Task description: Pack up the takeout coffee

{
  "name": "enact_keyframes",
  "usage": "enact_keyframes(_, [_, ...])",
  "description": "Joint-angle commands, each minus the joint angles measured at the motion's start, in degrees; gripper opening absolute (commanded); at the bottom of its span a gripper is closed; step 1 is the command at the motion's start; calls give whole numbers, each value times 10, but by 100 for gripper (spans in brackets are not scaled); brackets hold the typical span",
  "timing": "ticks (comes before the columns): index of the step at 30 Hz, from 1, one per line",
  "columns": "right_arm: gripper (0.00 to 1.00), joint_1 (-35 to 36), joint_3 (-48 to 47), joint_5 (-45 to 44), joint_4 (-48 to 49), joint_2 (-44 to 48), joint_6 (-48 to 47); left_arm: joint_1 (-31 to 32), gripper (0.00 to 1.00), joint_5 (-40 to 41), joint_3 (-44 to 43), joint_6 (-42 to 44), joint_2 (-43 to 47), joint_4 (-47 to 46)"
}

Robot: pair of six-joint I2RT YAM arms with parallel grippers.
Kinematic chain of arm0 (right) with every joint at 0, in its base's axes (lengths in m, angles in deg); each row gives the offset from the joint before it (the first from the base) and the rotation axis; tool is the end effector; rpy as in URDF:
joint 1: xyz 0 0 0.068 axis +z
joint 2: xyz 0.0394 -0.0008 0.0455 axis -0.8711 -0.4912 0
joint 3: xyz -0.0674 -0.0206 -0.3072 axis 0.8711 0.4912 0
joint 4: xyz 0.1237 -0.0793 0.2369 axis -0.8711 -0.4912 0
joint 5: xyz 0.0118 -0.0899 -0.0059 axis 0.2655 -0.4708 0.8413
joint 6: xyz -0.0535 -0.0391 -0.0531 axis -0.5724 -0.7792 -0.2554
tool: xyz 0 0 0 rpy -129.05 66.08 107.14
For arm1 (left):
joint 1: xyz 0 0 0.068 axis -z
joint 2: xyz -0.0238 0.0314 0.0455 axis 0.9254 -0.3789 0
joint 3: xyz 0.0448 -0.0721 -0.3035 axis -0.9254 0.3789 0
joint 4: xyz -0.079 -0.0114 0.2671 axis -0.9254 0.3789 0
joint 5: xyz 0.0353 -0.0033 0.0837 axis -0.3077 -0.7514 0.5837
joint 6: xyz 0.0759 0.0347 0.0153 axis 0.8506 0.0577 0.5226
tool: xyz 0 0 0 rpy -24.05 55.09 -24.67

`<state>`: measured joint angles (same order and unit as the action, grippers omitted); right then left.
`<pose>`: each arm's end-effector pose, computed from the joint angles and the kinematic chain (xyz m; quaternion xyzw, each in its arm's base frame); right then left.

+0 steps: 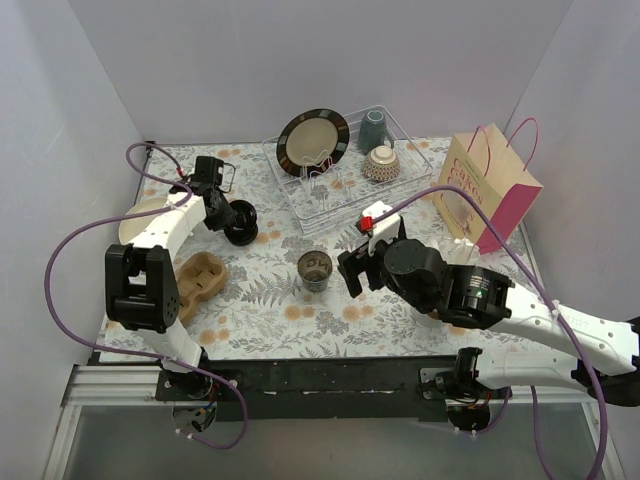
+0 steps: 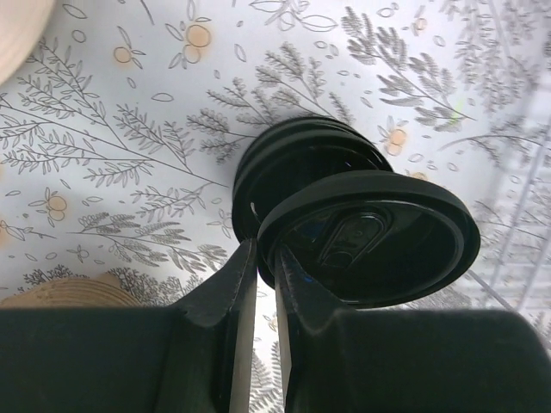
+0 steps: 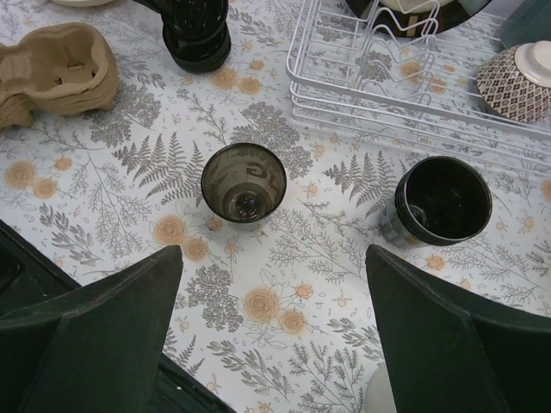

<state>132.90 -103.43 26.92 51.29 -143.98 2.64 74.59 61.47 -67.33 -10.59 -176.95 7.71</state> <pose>0.1104 0.2059 0.4159 -0.2446 0.7705 0.1796 0.5605 0.3844 -0.0312 0.2366 -0.5494 0.7968 -0.0744 0.2404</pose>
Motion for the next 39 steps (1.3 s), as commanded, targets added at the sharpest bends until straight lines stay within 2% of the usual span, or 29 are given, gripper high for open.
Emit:
enact_keyframes(1, [96, -3, -5, 18, 69, -5, -77, -3, 6, -49, -39, -2, 47, 35])
enact_keyframes(3, [96, -4, 17, 75, 116, -6, -187, -3, 5, -97, -48, -5, 59, 57])
enact_keyframes(6, [98, -4, 43, 95, 182, -14, -306, -3, 4, -192, -49, -13, 88, 82])
enact_keyframes(8, [98, -3, 49, 101, 211, -32, -364, -3, 3, -249, -32, -21, 107, 87])
enact_keyframes(9, [99, -4, 50, 105, 238, -40, -410, -3, 2, -308, -25, -29, 122, 94])
enact_keyframes(11, [99, -3, 51, 122, 260, -67, -462, 0, 3, -351, -8, -43, 138, 102])
enact_keyframes(12, [99, -4, 53, 129, 273, -75, -509, 6, 0, -392, 12, -50, 148, 106])
enact_keyframes(15, [98, -3, 64, 193, 288, -99, -586, 18, 0, -442, 43, -65, 185, 115])
enact_keyframes(16, [98, -5, 65, 211, 288, -107, -631, 19, 0, -449, 47, -66, 198, 123])
enact_keyframes(21, [95, -3, 13, 276, 235, -157, -682, 27, 0, -463, 57, -75, 235, 168])
enact_keyframes(25, [93, 4, -15, 290, 219, -190, -719, 40, 0, -465, 62, -71, 243, 199])
enact_keyframes(31, [89, 21, -31, 263, 177, -214, -777, 60, 0, -450, 68, -61, 253, 249])
enact_keyframes(34, [82, 27, -46, 264, 127, -225, -809, 70, 0, -451, 62, -56, 252, 269])
enact_keyframes(39, [72, 28, -39, 248, 125, -229, -824, 86, 0, -447, 33, -38, 242, 313])
